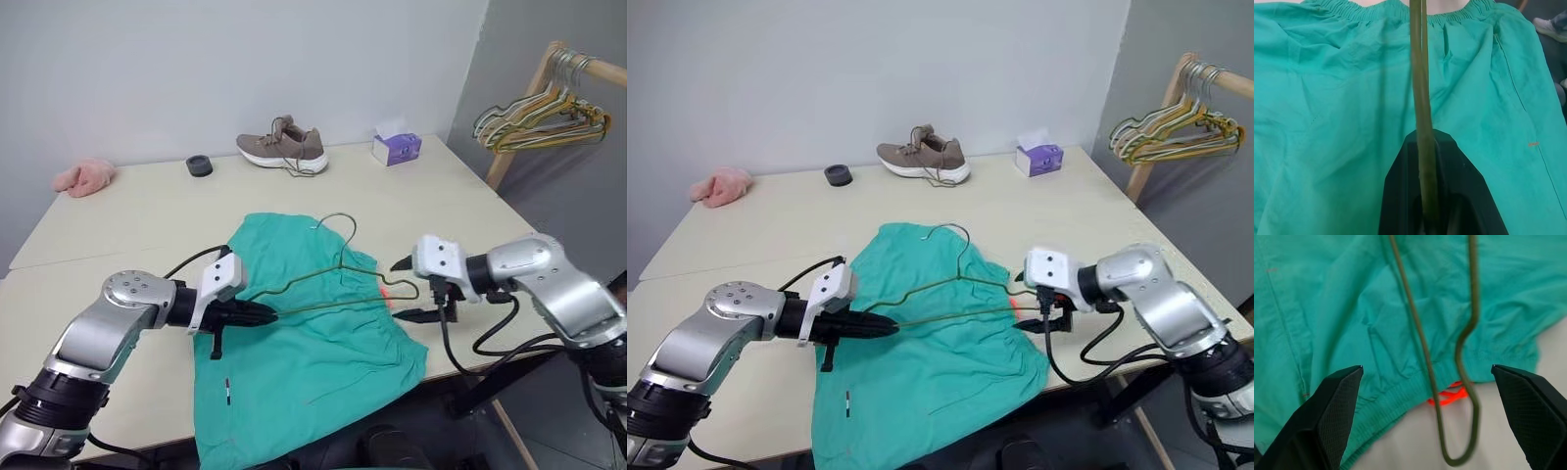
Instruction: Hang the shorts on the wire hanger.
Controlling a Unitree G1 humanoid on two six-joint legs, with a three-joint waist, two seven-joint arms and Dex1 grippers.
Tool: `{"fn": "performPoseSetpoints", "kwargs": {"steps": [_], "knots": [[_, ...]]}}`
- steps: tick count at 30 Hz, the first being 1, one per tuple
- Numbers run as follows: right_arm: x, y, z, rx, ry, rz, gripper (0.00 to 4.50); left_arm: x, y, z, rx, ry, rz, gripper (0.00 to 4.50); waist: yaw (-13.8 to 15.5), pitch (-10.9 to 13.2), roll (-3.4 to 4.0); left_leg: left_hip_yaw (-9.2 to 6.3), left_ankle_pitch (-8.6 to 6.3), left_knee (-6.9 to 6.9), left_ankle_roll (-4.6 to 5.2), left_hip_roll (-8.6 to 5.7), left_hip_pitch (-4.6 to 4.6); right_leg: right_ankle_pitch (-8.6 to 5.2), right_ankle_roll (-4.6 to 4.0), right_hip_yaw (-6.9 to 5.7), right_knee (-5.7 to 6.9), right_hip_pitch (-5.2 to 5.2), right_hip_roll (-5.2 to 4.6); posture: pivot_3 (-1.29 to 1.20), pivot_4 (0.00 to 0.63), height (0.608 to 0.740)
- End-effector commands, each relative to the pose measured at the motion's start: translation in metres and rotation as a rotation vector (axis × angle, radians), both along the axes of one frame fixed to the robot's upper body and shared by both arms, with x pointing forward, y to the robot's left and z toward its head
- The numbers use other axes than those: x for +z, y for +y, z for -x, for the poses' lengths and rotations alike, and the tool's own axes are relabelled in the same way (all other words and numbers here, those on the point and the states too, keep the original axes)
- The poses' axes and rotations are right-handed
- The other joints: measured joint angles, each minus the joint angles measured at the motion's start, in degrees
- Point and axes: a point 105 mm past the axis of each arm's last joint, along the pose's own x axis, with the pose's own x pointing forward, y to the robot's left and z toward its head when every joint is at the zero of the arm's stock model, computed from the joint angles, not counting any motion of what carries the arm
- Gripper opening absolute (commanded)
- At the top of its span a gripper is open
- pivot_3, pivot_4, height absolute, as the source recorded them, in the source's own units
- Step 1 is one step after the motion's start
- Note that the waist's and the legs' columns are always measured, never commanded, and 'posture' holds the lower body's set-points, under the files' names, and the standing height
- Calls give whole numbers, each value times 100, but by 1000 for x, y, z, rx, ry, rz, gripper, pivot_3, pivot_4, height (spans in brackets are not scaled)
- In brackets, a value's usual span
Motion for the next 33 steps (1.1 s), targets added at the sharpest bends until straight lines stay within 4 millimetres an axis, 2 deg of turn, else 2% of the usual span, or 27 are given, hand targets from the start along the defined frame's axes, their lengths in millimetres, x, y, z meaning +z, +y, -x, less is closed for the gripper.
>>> {"fn": "performPoseSetpoints", "kwargs": {"steps": [1,11,12,17,23,26,29,33], "knots": [[-6,3,-7,-8,13,28,3931,9,-3,2,-41,-50,-14,0,3,0,0,-1,0,-1,0,0,0,0,0,-1,0,0,0,-202,0,740],[-18,6,-6,-24,88,22,288,9,-4,4,-49,-61,-13,0,6,0,0,-3,0,-2,0,0,-4,0,0,-3,-1,-4,0,-196,0,740],[-19,6,-6,-25,94,21,37,9,-4,4,-50,-62,-13,0,6,0,-1,-3,0,-2,0,0,-4,0,0,-3,-1,-3,0,-196,0,740],[-19,3,-1,-17,111,22,37,13,-8,0,-17,-58,56,0,5,-1,0,-3,0,-1,0,0,-3,0,0,-4,0,-2,0,-200,0,740],[-17,-4,4,-30,132,7,0,18,-5,-12,50,-95,118,1702,6,-2,-2,-6,0,-1,0,0,-4,0,1,-6,-1,-2,0,-206,0,740],[-17,-13,7,-79,162,-13,0,28,3,-25,144,-111,198,2628,8,-2,-3,-6,0,1,0,0,-4,1,1,-5,-1,-1,0,-206,0,740],[-15,-28,10,-163,209,-49,0,40,16,-36,250,-82,291,2628,11,-2,-5,-9,0,1,0,0,-5,1,2,-8,-1,-1,0,-210,0,740],[-17,-54,13,-271,213,-65,0,43,30,-47,343,-86,295,2628,9,-7,-9,-10,-1,-1,0,-1,-5,0,3,-9,-3,2,-1,-221,0,740]]}}
